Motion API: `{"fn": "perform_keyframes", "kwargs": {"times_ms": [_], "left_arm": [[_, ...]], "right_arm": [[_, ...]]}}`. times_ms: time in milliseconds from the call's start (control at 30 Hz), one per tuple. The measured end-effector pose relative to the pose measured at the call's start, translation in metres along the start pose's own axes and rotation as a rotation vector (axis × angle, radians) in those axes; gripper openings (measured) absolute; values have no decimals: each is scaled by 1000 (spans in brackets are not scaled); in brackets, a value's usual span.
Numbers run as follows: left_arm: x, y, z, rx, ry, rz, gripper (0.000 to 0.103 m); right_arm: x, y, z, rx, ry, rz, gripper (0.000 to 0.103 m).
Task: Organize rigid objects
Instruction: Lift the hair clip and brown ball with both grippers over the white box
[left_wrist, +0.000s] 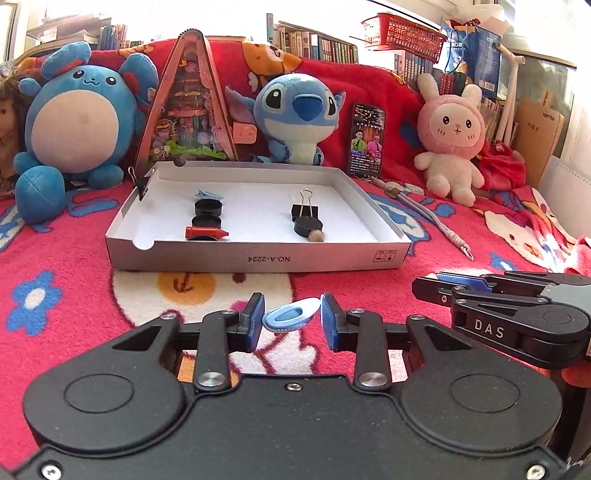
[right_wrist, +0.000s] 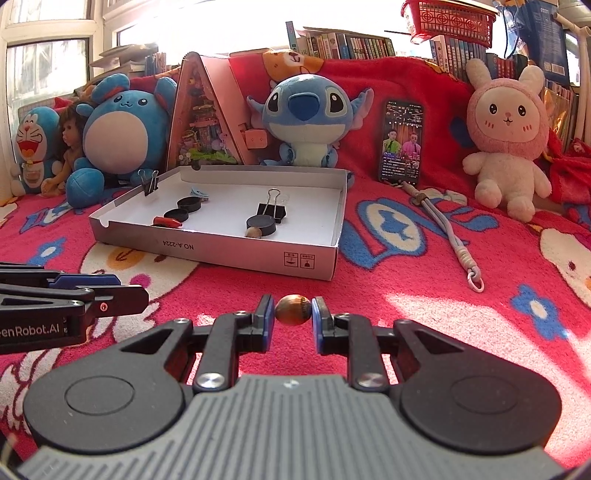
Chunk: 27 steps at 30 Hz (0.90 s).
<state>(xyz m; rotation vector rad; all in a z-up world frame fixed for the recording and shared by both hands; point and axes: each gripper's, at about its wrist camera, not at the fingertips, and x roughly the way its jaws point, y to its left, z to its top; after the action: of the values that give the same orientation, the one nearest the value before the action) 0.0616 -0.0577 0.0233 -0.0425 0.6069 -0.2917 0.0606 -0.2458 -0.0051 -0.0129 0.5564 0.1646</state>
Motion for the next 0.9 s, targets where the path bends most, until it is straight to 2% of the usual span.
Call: {"fn": "perform_keyframes", "kwargs": {"times_ms": [233, 533, 900], "left_arm": [[7, 28, 34, -22, -24, 11, 31], [35, 63, 77, -85, -24, 19, 31], [81, 67, 105, -59, -30, 95, 31]], "right_arm": [[10, -1, 21, 38, -8, 12, 26], [39, -7, 63, 93, 0, 25, 26], [87, -6, 98, 158, 39, 18, 26]]}}
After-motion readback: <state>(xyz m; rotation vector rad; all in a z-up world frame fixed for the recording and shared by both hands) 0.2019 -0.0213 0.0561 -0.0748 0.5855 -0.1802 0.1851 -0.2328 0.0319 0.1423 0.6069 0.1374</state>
